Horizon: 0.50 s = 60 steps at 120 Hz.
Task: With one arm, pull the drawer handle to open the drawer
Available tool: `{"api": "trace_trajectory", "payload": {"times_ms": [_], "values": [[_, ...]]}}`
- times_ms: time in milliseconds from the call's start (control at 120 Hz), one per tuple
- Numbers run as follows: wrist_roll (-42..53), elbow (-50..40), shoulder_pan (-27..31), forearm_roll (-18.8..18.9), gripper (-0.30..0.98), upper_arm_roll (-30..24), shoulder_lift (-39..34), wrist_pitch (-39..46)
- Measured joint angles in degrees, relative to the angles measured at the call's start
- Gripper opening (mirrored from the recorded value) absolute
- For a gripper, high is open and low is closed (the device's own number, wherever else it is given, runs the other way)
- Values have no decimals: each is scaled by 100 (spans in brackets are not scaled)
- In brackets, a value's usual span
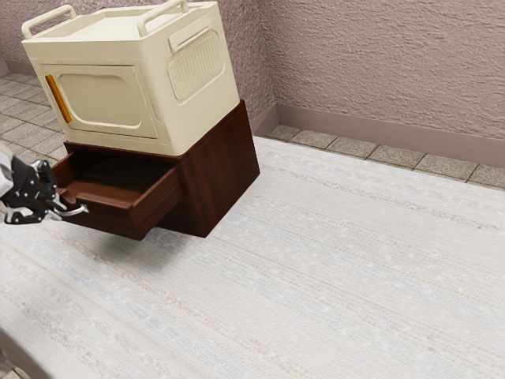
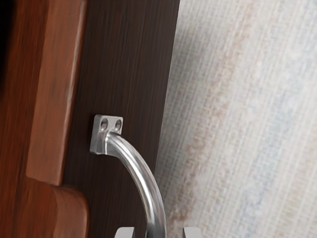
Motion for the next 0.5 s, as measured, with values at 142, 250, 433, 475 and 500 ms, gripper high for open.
{"api": "trace_trajectory", "payload": {"times_ms": [142,250,433,475,500], "values": [[8,-29,-2,0,4,8,-25,-2],[11,-62,-1,3,4,16,-76,-5],[22,-292,0,54,4,26,-664,-63],[40,-235,-1,104,8,58,-892,-218],[56,-52,-1,169,14,97,-973,-410]]}}
